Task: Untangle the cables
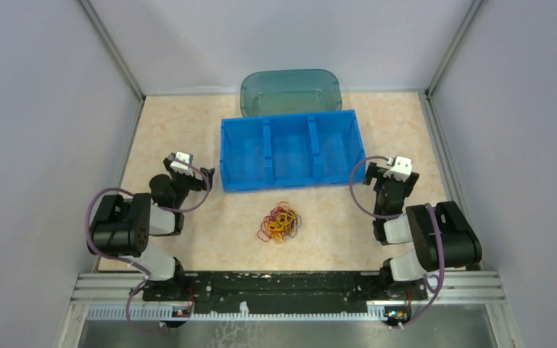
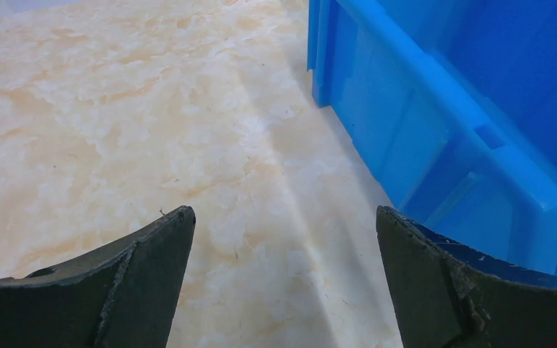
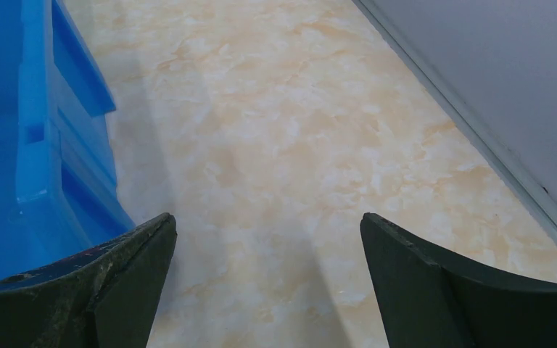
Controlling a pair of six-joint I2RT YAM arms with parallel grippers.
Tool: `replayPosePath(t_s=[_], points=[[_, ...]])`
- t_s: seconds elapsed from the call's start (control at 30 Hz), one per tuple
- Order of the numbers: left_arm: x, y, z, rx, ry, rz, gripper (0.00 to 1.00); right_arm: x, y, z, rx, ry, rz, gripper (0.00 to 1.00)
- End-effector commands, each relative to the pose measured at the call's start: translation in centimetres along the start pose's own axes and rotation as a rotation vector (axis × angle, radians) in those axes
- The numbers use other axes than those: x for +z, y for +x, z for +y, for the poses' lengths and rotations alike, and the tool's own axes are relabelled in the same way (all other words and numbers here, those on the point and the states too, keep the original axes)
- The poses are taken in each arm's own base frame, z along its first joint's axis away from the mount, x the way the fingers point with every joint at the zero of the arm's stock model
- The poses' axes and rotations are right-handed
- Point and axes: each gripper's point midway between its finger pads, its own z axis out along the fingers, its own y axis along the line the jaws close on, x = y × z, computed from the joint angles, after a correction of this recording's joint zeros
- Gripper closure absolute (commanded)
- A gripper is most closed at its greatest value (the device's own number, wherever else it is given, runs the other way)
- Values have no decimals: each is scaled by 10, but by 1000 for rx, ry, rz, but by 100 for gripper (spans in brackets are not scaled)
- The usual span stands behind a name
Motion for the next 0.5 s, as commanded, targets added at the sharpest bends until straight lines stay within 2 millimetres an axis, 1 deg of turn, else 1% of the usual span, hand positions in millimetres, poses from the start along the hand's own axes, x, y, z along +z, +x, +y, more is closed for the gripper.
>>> replayPosePath(t_s=[0.0, 0.33, 0.43, 0.47], points=[[-1, -4, -1, 8, -1, -16, 0, 6, -22, 2, 31, -7, -75, 1], [0, -3, -1, 7, 2, -13, 0, 7, -21, 3, 29, -7, -69, 1], [-2, -6, -1, 2, -1, -27, 0, 6, -24, -3, 55, 18, -72, 1], [-3, -13, 0, 2, -7, -53, 0, 4, -29, -2, 63, -5, -84, 1]])
